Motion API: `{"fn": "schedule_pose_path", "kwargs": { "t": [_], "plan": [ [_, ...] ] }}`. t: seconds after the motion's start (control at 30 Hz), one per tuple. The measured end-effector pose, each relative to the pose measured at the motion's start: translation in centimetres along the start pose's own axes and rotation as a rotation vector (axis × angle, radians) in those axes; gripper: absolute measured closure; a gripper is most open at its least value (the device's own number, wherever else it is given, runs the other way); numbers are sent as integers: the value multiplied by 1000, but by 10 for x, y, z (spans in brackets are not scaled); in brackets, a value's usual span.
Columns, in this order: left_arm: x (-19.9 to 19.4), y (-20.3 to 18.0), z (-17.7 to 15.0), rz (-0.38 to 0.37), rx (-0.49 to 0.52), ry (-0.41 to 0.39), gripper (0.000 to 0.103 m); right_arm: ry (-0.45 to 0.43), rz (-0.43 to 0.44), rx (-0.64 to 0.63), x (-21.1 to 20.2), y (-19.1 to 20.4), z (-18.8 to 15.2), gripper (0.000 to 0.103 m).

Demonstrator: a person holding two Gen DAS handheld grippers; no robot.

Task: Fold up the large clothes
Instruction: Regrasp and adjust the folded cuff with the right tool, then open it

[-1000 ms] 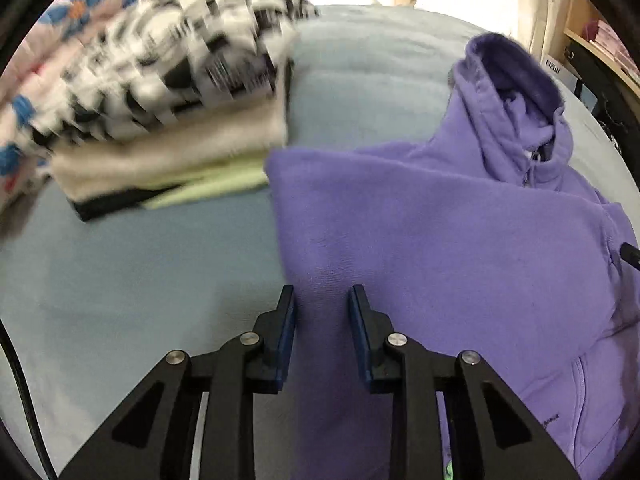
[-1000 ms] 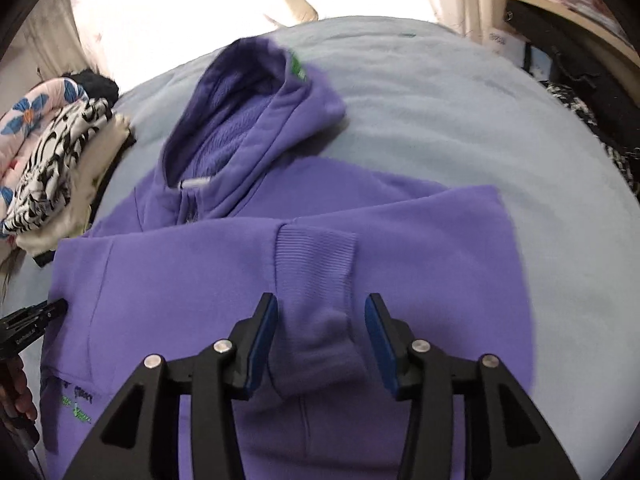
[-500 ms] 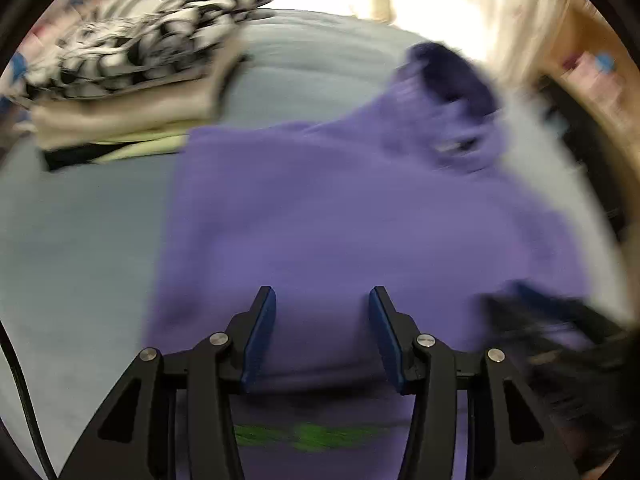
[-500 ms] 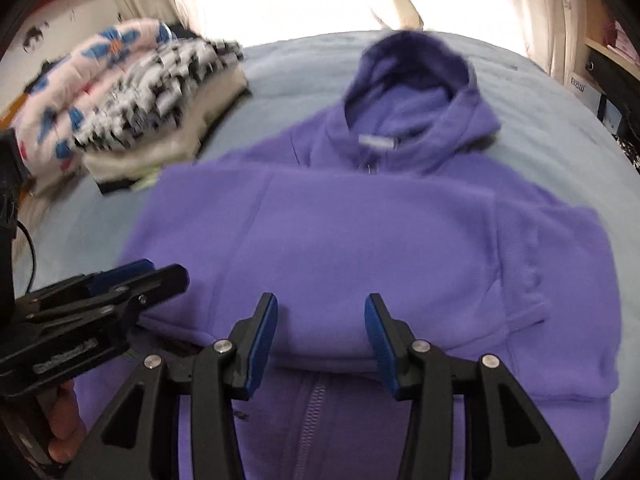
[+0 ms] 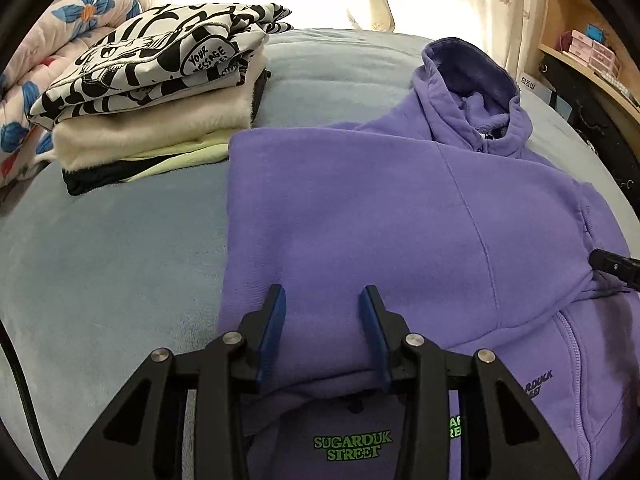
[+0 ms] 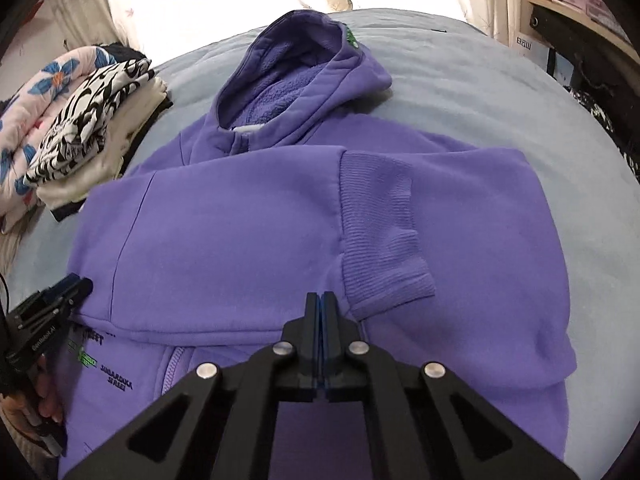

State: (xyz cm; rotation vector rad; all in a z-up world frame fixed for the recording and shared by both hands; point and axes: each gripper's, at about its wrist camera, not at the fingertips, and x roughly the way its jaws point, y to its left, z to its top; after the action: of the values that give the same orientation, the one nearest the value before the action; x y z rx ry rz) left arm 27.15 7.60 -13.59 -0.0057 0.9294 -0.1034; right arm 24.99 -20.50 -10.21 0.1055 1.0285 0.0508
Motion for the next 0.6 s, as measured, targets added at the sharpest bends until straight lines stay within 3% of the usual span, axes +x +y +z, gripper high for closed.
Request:
{"fn": "schedule_pose_path", "kwargs": {
  "t": [0.17, 0.3, 0.4, 0.6],
  "plan": [
    [-1, 0, 3, -4, 4, 21, 64, 24, 25, 26, -5, -6, -5, 97],
    [-9, -4, 2, 8, 11, 38, 56, 28, 0, 38, -14, -9, -11, 77],
    [-20, -6, 1, 11, 0, 45, 48, 24, 4, 46, -21, -12, -15, 76],
    [-47, -11, -3, 18, 11, 48, 47, 10, 14, 55, -42, -9, -27, 76]
  ]
}}
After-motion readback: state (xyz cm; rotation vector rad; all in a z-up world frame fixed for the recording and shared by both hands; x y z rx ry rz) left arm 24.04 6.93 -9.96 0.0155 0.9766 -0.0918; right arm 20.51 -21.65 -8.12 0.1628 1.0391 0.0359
